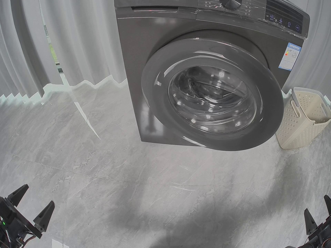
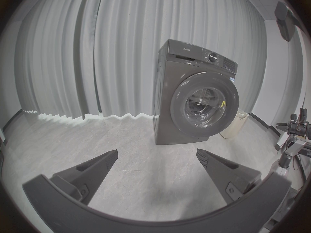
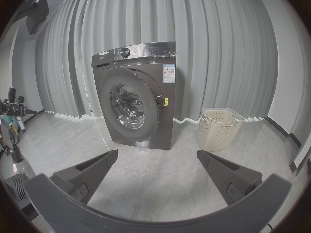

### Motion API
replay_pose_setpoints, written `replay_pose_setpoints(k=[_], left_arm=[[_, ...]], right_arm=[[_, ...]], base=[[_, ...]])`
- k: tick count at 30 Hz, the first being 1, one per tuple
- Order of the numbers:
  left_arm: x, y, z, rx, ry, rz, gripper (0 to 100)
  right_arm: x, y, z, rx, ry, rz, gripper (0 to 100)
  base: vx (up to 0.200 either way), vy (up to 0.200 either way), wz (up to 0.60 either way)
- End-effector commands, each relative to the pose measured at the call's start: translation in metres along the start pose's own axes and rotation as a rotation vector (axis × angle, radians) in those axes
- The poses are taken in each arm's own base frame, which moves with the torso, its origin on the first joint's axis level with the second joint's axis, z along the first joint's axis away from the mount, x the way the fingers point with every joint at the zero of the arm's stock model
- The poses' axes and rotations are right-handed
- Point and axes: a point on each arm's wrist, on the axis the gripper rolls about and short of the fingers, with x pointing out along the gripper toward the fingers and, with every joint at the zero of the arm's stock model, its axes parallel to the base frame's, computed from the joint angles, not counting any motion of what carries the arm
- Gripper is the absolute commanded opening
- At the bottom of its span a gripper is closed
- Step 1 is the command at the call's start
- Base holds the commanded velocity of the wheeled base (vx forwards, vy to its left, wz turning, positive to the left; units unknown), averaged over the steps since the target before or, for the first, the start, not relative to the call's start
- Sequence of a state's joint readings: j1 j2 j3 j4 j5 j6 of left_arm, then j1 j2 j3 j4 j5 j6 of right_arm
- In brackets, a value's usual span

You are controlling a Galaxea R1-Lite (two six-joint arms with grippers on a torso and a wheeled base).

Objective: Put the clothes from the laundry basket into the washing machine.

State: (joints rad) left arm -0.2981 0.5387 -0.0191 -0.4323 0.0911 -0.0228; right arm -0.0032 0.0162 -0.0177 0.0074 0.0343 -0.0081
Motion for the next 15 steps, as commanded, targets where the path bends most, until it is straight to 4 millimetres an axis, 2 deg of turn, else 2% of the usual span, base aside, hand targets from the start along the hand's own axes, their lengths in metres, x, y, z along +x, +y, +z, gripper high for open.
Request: replay_pose_setpoints(k=[1, 7, 9, 10, 11, 12, 15], left_arm=[[-0.030, 0.002, -0.015, -0.006, -0.128, 0.070, 100], [-0.031, 0.002, -0.020, 0.014, -0.106, 0.134, 100], [-0.040, 0.000, -0.033, 0.032, -0.085, 0.198, 100], [-0.045, -0.002, -0.042, 0.047, -0.072, 0.200, 100], [-0.045, -0.002, -0.042, 0.047, -0.072, 0.200, 100], [-0.052, -0.006, -0.048, 0.021, -0.095, 0.127, 100], [-0.053, -0.005, -0.046, -0.033, -0.131, 0.135, 100]], right_arm=[[0.000, 0.000, -0.004, -0.003, 0.003, 0.001, 100], [0.000, 0.000, -0.004, -0.003, 0.003, 0.001, 100], [0.000, 0.000, -0.004, 0.001, 0.003, 0.001, 100], [0.000, 0.000, -0.004, 0.001, 0.003, 0.001, 100], [0.000, 0.000, -0.004, 0.001, 0.003, 0.001, 100], [0.000, 0.000, -0.004, 0.001, 0.003, 0.001, 100], [0.000, 0.000, -0.004, 0.001, 0.003, 0.001, 100]], base=[[0.000, 0.000, 0.00], [0.000, 0.000, 0.00], [0.000, 0.000, 0.00], [0.000, 0.000, 0.00], [0.000, 0.000, 0.00], [0.000, 0.000, 0.00], [0.000, 0.000, 0.00]])
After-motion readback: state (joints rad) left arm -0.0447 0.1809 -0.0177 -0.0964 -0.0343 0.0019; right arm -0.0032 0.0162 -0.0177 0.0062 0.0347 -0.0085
